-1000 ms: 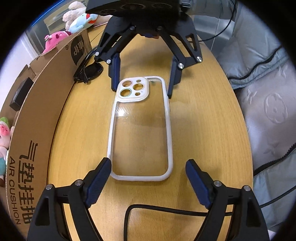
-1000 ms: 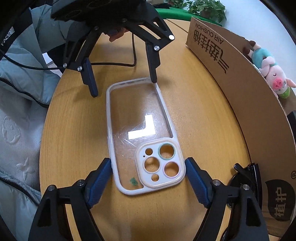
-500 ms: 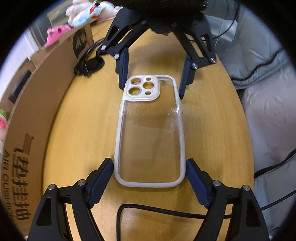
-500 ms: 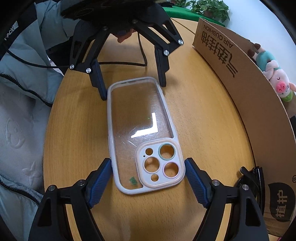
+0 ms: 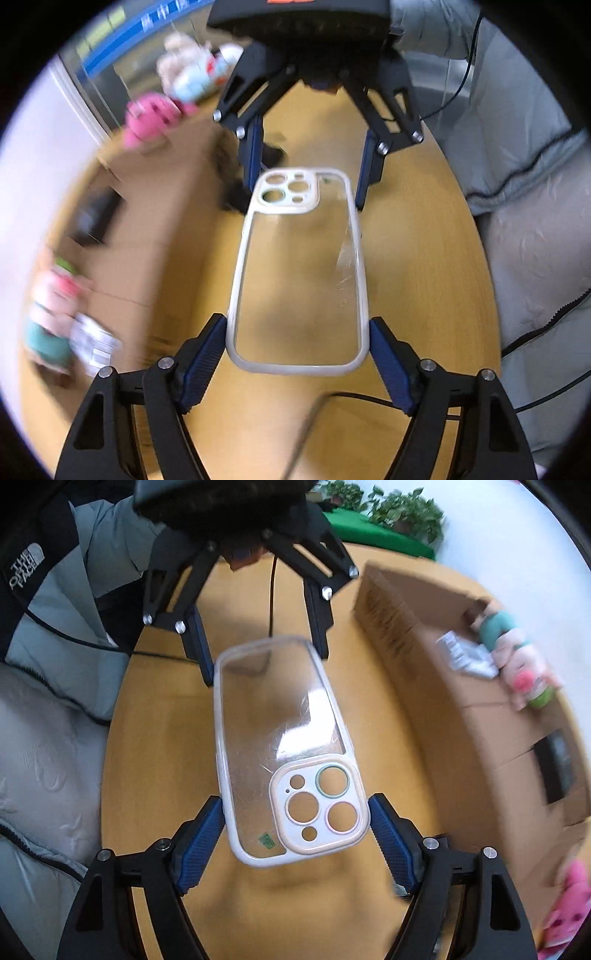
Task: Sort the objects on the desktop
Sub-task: 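Carry the phone case into the cardboard box and open the left gripper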
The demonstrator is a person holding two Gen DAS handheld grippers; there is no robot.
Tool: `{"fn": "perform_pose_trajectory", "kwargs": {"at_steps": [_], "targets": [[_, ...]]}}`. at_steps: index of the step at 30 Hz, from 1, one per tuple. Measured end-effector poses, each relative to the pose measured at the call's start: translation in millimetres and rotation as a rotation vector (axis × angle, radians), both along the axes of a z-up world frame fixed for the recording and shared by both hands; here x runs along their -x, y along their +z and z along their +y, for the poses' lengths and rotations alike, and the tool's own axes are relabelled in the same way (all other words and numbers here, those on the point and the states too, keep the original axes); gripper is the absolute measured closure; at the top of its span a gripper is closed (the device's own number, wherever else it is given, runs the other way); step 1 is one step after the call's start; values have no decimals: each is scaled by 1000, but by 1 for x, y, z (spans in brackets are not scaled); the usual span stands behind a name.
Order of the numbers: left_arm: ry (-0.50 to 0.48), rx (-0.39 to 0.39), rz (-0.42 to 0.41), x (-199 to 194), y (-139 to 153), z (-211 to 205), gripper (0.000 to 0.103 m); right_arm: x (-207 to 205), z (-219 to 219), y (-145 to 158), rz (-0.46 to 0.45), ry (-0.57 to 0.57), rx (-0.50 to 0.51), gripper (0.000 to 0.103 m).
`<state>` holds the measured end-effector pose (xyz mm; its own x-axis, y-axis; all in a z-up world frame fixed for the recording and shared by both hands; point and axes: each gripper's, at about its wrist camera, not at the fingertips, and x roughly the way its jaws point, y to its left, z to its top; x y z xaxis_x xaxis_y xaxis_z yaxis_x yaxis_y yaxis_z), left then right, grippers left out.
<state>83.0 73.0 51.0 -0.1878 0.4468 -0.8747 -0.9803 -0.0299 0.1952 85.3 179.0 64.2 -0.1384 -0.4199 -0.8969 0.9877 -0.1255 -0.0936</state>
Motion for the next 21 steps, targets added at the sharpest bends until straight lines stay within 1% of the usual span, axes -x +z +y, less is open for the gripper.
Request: {"fn": "perform_pose_trajectory", "kwargs": {"at_steps": [2,3,4,5,6,7,8,9,10,12,14,18,21], "targets": [[-3,12,77,7,26,-3,26,18,-4,22,51,-2,12,25],[-2,13,110,18,40,-4,26,15,6,37,88,-4,18,25],[4,11,128,24,46,-12,26,16,-5,47,116,-5,19,25],[9,9,151,33,57,-14,26,25,-8,59,147,-3,20,25],[13,8,166,44,65,-15,26,37,-13,70,174,-3,21,25],[23,9,177,58,72,-15,26,28,-9,75,187,-3,21,25],[33,12,181,37,87,-21,26,38,-11,83,201,-1,20,25],[41,15,181,50,89,-22,26,48,-14,89,216,4,15,25],[49,19,177,52,91,-25,26,57,-21,88,219,9,9,25],[63,32,152,73,84,-26,26,78,-28,90,214,17,-5,25],[75,52,115,94,75,-25,27,100,-36,79,198,16,-22,25],[78,107,21,127,43,-20,27,135,-46,46,121,14,-45,25],[77,151,-55,143,16,-19,27,146,-46,13,46,10,-55,25]]}}
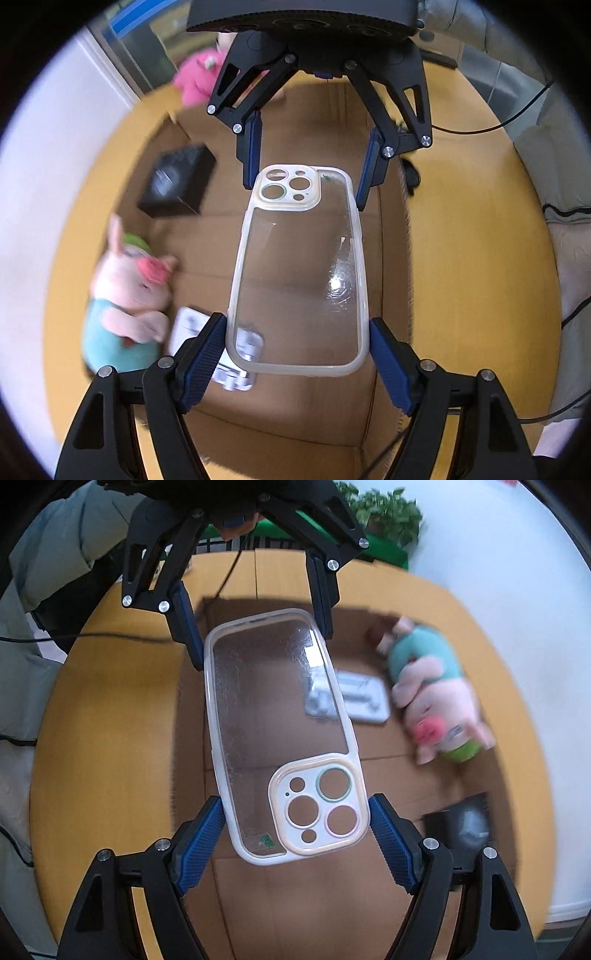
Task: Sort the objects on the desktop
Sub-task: 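Carry the phone case into the cardboard box and open the left gripper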
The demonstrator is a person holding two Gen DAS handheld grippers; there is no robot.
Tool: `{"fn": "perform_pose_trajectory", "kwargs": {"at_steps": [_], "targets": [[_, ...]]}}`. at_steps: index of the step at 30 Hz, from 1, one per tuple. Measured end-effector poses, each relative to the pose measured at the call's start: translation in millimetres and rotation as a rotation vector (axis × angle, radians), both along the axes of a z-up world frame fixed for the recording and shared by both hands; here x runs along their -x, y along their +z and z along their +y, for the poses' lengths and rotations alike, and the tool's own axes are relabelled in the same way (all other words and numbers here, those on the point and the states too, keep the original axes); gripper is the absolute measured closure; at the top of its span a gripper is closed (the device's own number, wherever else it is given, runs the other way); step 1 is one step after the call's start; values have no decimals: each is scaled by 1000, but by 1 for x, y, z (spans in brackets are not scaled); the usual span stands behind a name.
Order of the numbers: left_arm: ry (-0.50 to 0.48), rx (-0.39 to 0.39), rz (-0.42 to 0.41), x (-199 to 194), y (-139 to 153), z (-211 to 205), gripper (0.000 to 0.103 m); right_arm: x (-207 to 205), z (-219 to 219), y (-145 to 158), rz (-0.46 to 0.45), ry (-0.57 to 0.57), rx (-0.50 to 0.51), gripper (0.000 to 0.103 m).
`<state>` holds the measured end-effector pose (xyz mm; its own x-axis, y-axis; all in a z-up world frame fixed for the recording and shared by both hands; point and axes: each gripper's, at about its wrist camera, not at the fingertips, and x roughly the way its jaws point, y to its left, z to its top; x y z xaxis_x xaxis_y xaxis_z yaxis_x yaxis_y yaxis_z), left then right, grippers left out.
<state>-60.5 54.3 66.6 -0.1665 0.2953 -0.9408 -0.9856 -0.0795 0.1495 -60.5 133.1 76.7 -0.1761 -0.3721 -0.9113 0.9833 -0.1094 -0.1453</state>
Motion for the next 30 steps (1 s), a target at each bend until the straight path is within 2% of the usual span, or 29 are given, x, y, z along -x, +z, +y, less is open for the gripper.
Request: {"fn": "perform_pose_trajectory", "kwargs": {"at_steps": [8,12,16,18,21,25,28,30], "targets": [[12,133,-212,20,-53,-5,26,17,-21,-60,-189,12,-38,25],[26,168,-305,23,-68,-8,26,16,-24,-65,-271,19,-21,25],[37,186,-322,22,-72,-7,24,17,-26,-75,-360,18,-47,24],[59,191,-321,23,-71,-10,24,17,-24,-74,-364,8,-34,23],[91,206,-287,20,-68,-15,24,11,-22,-73,-363,-3,-28,22],[131,144,-187,8,-38,-30,24,-1,-16,-63,-328,-26,-15,15],[214,17,-51,-8,5,-47,24,-16,-1,-37,-231,-74,28,8],[301,-98,64,-30,38,-61,24,-28,15,-14,-154,-157,79,0]]}}
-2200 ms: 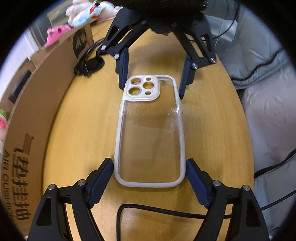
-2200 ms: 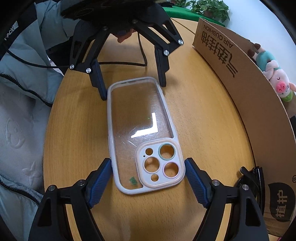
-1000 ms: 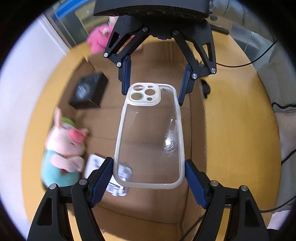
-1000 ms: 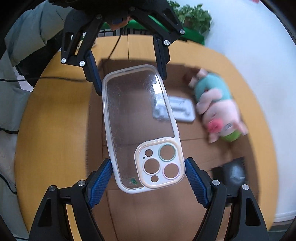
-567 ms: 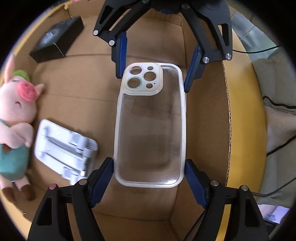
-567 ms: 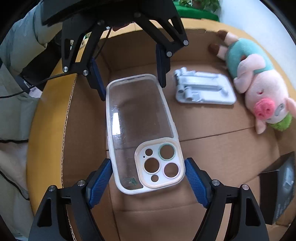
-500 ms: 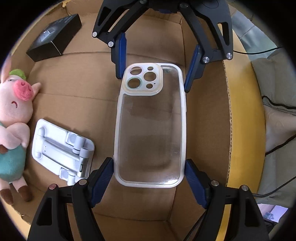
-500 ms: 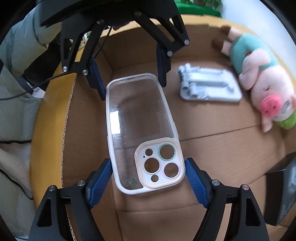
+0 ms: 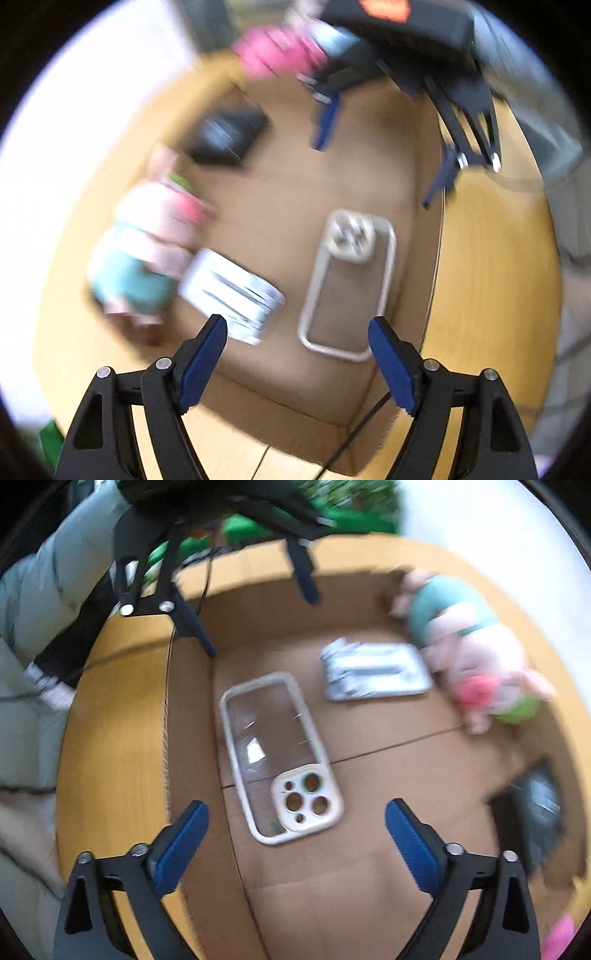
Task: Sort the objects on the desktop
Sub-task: 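Carry the phone case into the cardboard box and open the left gripper, then move the right gripper down to the black sunglasses on the table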
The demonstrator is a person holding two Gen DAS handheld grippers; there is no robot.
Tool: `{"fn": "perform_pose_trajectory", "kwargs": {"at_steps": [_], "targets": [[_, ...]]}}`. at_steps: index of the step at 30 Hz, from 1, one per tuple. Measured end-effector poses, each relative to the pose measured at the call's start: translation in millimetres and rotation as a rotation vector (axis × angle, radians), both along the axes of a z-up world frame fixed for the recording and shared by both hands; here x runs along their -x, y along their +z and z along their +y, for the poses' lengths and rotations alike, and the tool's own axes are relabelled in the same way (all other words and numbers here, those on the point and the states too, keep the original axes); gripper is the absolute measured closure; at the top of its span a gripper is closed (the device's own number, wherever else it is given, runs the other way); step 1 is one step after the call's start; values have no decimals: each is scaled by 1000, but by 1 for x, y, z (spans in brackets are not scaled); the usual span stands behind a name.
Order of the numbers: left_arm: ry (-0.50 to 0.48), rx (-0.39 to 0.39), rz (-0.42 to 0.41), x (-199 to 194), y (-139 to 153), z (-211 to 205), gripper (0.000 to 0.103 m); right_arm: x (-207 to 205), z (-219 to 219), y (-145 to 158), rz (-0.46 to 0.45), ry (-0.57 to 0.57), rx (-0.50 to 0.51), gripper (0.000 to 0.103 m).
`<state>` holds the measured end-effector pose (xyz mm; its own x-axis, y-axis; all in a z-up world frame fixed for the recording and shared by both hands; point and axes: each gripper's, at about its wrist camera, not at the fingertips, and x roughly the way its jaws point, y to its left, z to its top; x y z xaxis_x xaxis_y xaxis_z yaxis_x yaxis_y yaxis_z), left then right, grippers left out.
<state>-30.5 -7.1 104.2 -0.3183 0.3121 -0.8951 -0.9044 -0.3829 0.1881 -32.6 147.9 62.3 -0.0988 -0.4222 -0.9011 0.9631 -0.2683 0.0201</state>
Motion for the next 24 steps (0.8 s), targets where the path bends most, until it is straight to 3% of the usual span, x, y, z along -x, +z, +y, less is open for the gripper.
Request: {"fn": "perform_pose_trajectory", "kwargs": {"at_steps": [3,5,8,11,17,20,24], "targets": [[170,-173,142,-22,40,-10,24,-21,30,31,110,-211,81,0],[260,-302,188,-27,53,-10,23,-32,46,45,157,-368,138,0],[392,-469,214,-46,65,-7,23,-51,58,57,300,-552,191,0],[502,-577,206,-67,50,2,23,-77,62,60,369,-689,297,0],[656,-625,198,-93,6,34,23,-103,81,43,285,-861,377,0],[707,-668,200,-106,-2,43,23,-110,87,34,296,-914,370,0],[805,-658,223,-113,-13,53,23,-125,88,33,335,-924,362,0]]}}
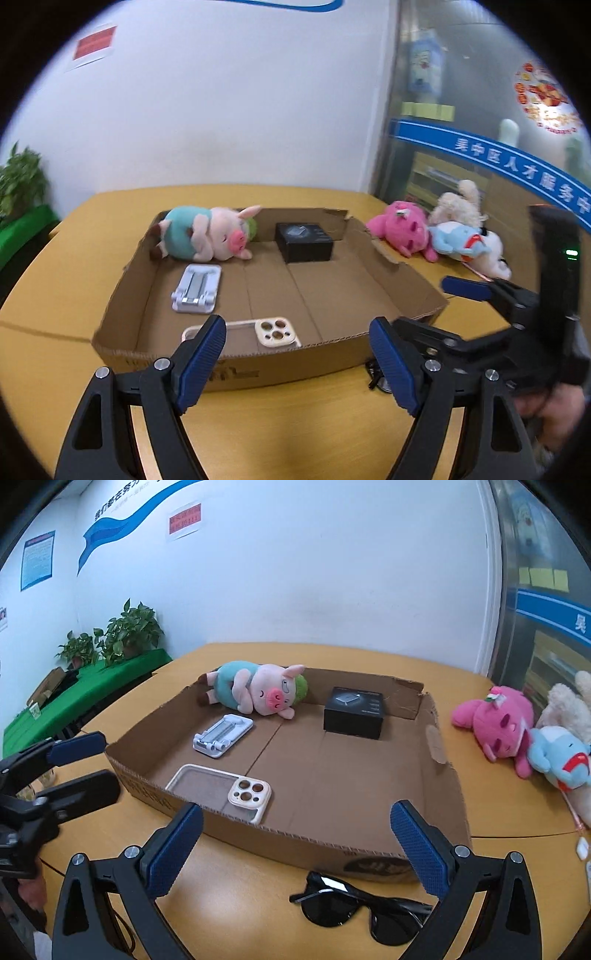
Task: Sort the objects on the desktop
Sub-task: 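Move the right gripper down to the black sunglasses on the table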
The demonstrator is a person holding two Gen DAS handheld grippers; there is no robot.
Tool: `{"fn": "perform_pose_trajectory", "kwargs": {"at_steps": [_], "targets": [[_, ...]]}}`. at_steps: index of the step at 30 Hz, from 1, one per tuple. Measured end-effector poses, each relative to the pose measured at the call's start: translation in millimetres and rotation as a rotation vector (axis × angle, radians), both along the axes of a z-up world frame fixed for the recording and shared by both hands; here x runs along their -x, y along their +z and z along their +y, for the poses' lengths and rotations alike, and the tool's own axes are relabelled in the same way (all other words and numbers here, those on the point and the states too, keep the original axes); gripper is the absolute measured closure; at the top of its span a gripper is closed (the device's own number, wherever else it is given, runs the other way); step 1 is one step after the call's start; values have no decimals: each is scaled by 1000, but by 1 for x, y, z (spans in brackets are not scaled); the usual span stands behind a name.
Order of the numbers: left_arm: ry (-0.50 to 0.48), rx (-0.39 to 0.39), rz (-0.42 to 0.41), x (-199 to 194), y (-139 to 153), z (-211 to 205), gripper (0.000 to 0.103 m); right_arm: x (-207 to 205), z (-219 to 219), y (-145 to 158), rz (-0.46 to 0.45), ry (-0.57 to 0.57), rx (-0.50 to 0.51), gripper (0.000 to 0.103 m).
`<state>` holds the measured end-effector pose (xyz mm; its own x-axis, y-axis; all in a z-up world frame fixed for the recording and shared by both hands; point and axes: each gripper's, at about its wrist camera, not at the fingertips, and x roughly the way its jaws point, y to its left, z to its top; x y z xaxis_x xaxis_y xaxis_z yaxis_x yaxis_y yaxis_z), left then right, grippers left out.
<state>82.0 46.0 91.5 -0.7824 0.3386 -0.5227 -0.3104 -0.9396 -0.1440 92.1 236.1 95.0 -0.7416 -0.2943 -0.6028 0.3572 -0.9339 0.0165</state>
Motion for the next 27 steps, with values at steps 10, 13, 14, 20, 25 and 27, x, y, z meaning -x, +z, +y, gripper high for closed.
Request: {"fn": "perform_pose_trajectory", "kwargs": {"at_steps": [10,13,14,20,25,27], "targets": [[146,7,-8,-3,-10,-3,23,-10,19,-2,22,-4,-11,0],[138,11,-21,-6,-14,-6,23,-6,38,-11,-5,52,13,0],[135,12,-33,-6,-16,-8,23,-4,49,-19,-27,82,15,0],[118,-3,-89,-5,-30,-12,23,6,105,-65,-133,159,-61,0],[82,-12,-129,-5,-38,-4,23,23,113,-97,-230,239,-1,1],[72,-9,-140,-6,-40,-2,23,26,108,-107,-254,240,7,2]]}}
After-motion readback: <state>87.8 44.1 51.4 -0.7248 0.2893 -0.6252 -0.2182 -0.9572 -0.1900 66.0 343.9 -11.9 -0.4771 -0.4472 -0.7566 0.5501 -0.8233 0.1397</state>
